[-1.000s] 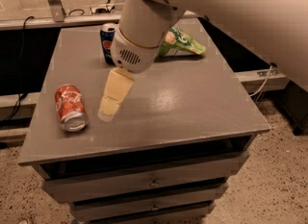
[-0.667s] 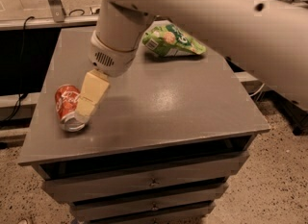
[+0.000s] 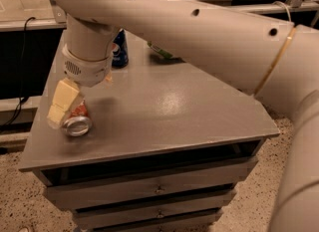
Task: Place coke can upright
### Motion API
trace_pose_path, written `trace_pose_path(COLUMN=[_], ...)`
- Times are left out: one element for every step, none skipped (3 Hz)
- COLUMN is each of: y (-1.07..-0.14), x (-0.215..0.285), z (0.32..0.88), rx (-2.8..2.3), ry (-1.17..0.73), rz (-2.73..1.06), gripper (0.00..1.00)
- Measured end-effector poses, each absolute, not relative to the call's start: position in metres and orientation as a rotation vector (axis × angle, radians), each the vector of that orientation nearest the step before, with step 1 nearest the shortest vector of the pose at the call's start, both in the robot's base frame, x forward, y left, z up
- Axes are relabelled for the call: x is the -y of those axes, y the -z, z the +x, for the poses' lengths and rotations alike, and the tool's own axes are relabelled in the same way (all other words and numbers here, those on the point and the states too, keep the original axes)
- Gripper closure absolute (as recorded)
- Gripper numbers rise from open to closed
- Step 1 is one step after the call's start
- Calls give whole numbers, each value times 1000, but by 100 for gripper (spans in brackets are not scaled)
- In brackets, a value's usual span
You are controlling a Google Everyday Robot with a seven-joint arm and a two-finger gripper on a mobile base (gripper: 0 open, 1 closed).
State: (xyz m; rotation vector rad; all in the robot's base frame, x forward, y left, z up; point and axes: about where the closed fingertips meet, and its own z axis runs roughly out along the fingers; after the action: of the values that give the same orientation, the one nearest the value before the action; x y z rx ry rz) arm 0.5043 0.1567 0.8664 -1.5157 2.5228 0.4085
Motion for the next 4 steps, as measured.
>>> trace_pose_path(y=[-860,-849,-844,-845], x=[-180,-197,-206,-209], z=[510,514,523,534], rx=[-2618,-2699,-2759,-2791], ry=[-392,-356,-300,-256], rz=[-1443,-1381,-1284,-1176], gripper=[0,0,0,16])
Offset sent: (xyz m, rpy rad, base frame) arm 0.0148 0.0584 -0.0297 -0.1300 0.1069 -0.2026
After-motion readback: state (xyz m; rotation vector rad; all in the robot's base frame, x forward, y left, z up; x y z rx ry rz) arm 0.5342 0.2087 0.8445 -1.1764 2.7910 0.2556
